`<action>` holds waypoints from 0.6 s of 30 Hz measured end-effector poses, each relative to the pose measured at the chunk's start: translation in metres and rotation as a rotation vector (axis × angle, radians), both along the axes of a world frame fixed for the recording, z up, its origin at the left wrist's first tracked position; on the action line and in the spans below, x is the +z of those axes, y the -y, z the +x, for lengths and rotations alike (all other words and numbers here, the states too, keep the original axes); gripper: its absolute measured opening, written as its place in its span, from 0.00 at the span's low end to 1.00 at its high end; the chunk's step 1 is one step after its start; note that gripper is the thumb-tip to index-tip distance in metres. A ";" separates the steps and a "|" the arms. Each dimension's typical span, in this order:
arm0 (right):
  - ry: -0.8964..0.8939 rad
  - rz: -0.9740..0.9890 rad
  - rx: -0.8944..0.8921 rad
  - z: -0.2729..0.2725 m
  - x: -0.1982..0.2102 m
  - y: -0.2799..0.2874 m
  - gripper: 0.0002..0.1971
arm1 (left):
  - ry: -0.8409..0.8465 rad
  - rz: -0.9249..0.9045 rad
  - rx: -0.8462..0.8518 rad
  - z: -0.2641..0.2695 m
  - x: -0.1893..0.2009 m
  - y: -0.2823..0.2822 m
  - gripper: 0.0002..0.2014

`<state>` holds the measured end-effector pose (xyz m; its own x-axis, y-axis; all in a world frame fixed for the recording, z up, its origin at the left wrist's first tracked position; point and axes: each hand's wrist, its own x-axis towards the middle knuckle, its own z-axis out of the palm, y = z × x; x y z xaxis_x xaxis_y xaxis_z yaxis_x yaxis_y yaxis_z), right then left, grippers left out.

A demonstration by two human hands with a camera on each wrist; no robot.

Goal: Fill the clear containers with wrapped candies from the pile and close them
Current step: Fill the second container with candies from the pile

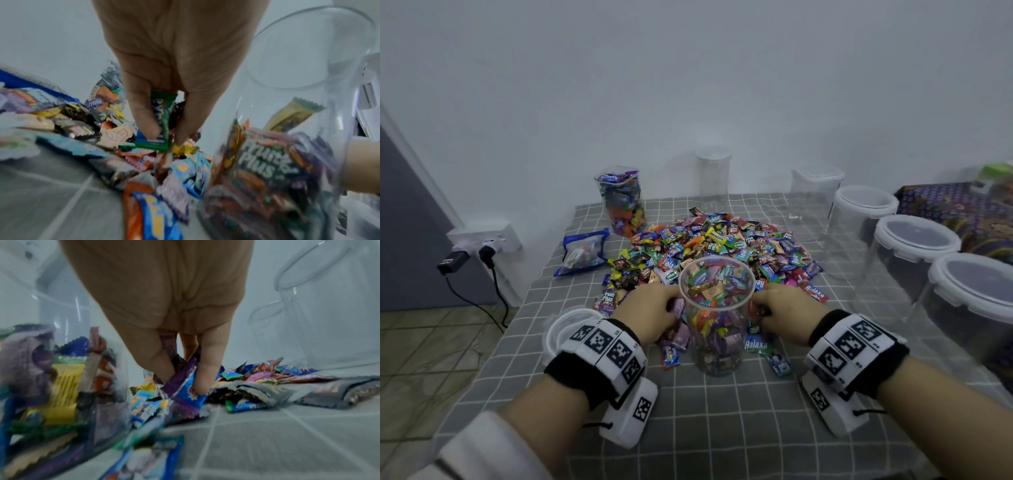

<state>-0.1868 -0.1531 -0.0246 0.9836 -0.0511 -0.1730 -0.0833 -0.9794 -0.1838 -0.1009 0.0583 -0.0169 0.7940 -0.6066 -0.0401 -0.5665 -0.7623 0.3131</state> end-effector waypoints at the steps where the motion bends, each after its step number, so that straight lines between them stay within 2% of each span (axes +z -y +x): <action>1: 0.029 0.010 -0.013 0.000 0.003 0.001 0.14 | -0.001 -0.041 0.023 0.001 0.002 -0.002 0.12; 5: 0.173 0.067 -0.077 -0.001 0.022 0.003 0.09 | 0.018 -0.255 0.111 0.006 0.014 -0.007 0.11; 9: 0.364 0.142 -0.127 -0.008 0.050 0.002 0.07 | 0.026 -0.432 0.228 0.004 0.028 -0.012 0.20; 13: 0.571 0.176 -0.149 -0.018 0.078 0.000 0.07 | 0.036 -0.575 0.215 -0.002 0.041 -0.015 0.19; 18: 0.765 0.360 -0.115 -0.034 0.104 -0.015 0.06 | 0.055 -0.663 0.207 -0.013 0.058 -0.017 0.19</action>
